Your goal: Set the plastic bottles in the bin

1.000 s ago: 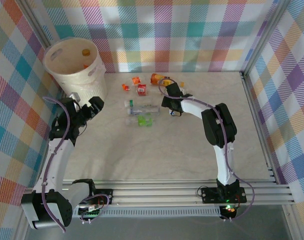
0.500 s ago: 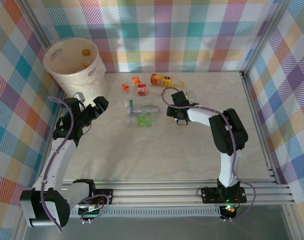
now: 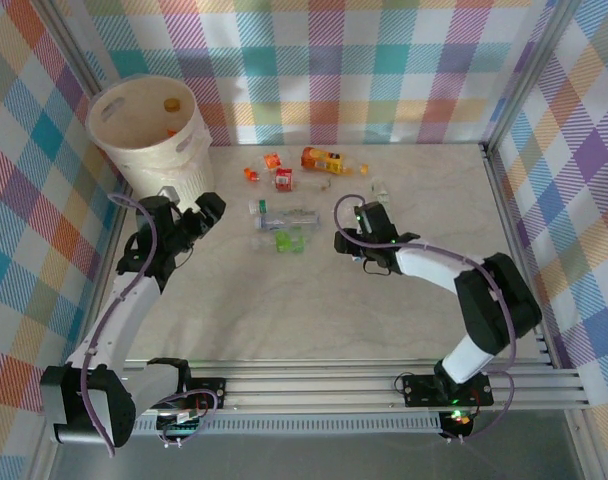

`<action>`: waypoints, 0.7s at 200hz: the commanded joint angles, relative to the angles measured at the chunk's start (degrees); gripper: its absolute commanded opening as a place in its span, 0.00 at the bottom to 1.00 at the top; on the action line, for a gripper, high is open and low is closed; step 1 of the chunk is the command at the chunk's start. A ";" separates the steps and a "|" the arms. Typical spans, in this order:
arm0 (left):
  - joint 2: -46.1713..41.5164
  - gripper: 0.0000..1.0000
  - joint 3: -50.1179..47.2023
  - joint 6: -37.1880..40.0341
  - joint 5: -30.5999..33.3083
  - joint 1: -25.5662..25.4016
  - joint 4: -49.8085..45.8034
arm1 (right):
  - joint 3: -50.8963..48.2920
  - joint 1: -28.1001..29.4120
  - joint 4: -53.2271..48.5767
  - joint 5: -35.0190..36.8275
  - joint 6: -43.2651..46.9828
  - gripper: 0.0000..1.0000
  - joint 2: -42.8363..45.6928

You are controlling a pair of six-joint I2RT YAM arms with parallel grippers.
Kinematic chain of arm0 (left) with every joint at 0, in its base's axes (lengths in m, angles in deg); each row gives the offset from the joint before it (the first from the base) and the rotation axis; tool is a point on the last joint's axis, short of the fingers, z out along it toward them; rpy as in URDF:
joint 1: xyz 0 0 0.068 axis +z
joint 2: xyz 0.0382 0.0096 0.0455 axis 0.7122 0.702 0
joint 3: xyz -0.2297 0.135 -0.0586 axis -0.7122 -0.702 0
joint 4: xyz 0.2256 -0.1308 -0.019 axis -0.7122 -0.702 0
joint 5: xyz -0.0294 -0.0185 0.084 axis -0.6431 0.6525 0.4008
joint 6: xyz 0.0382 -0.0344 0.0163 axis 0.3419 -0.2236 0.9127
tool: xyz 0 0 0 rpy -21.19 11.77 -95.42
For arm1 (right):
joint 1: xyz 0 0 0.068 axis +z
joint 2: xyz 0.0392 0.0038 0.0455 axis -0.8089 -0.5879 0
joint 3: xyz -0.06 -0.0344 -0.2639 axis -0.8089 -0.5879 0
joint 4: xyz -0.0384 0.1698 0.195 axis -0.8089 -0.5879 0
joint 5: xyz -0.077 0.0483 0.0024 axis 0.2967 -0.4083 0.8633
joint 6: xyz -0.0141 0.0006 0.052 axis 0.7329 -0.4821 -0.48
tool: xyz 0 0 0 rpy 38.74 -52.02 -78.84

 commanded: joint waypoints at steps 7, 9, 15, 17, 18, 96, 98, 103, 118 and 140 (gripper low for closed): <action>1.17 1.00 0.21 1.31 0.47 -4.00 3.80 | -3.98 2.06 5.42 -2.17 1.34 0.48 5.43; 1.25 1.00 0.32 1.48 0.58 -4.30 3.80 | -4.26 2.19 5.65 -2.26 1.42 0.48 5.78; 1.61 1.00 0.70 1.91 0.98 -5.32 3.74 | -5.10 2.49 6.24 -2.60 1.69 0.48 6.73; 1.71 1.00 0.92 2.05 1.10 -5.66 3.72 | -5.33 2.63 6.47 -2.76 1.77 0.48 7.10; 1.74 1.00 1.02 2.10 1.17 -5.83 3.71 | -5.46 2.67 6.57 -2.83 1.79 0.48 7.24; 7.51 1.00 8.41 3.38 -2.13 -16.94 3.94 | -7.66 6.78 15.89 -10.50 5.07 0.48 13.02; 7.71 1.00 8.72 3.27 -2.44 -17.03 3.70 | -7.51 6.89 15.96 -10.60 5.17 0.48 13.02; 8.42 1.00 9.45 3.00 -3.82 -17.08 3.11 | -7.13 7.04 16.01 -10.91 5.22 0.49 12.92; 10.40 1.00 11.67 2.65 -8.89 -17.24 2.55 | -6.39 7.66 16.94 -11.75 5.64 0.49 12.76; 12.49 1.00 13.24 0.95 -13.67 -18.42 4.45 | -4.96 8.36 17.29 -13.10 6.00 0.49 12.25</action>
